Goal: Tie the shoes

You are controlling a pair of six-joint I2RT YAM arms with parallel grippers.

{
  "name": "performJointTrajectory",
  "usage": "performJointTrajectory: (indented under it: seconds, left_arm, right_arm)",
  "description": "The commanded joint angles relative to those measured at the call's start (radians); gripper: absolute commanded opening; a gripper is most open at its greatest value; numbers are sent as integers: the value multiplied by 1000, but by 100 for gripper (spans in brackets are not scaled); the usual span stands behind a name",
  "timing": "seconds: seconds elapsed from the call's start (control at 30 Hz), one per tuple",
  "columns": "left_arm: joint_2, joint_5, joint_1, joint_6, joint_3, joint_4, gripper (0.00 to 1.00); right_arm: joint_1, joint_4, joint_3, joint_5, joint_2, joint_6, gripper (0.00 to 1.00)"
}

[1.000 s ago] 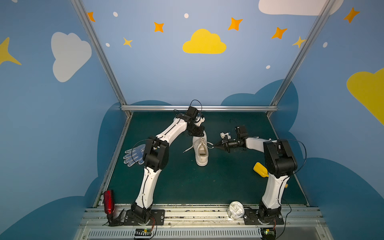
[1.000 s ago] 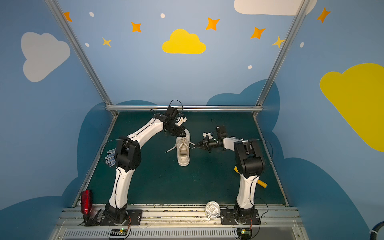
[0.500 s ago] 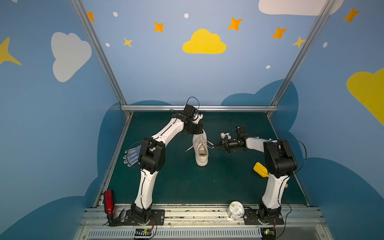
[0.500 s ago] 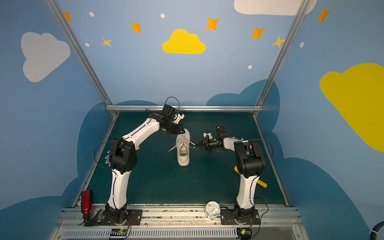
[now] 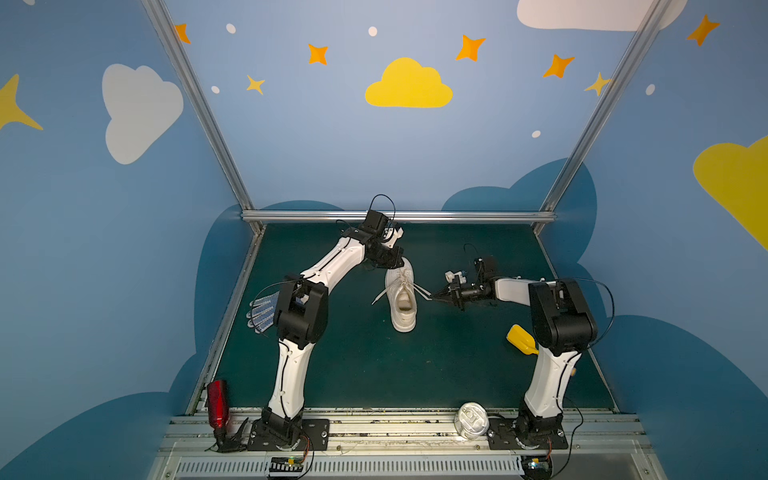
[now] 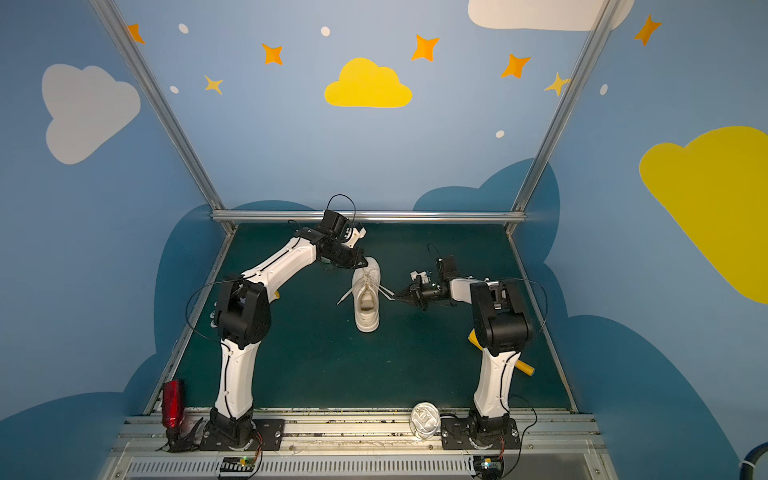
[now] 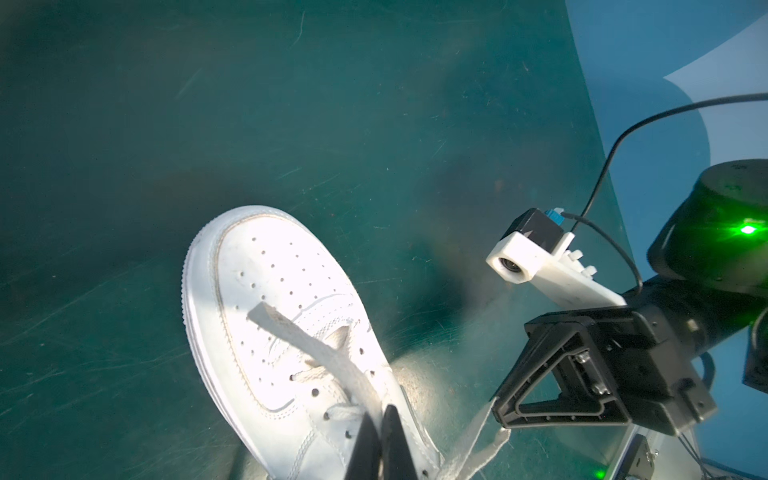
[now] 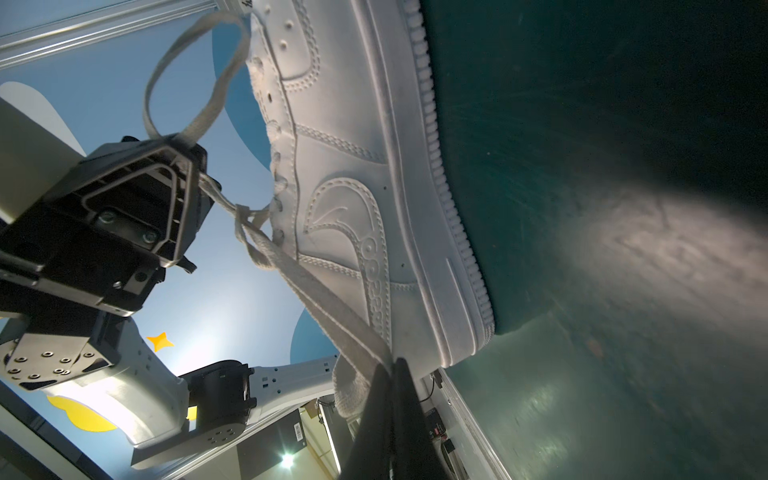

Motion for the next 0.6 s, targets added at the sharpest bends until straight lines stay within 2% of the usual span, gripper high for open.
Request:
performJointTrajectory:
  seconds: [0.0, 0.2, 0.57]
  left_arm:
    - [-46, 9, 8, -8, -15, 25, 3]
    - [-48, 10, 32, -9, -40, 42, 3]
    - [-2, 34, 62, 12, 4, 25, 3]
  right_arm:
    - [-9, -17, -18, 5, -44, -18, 0]
    - [-22, -40, -30, 5, -56, -37, 0]
    - [-50, -68, -53, 12, -66, -65, 0]
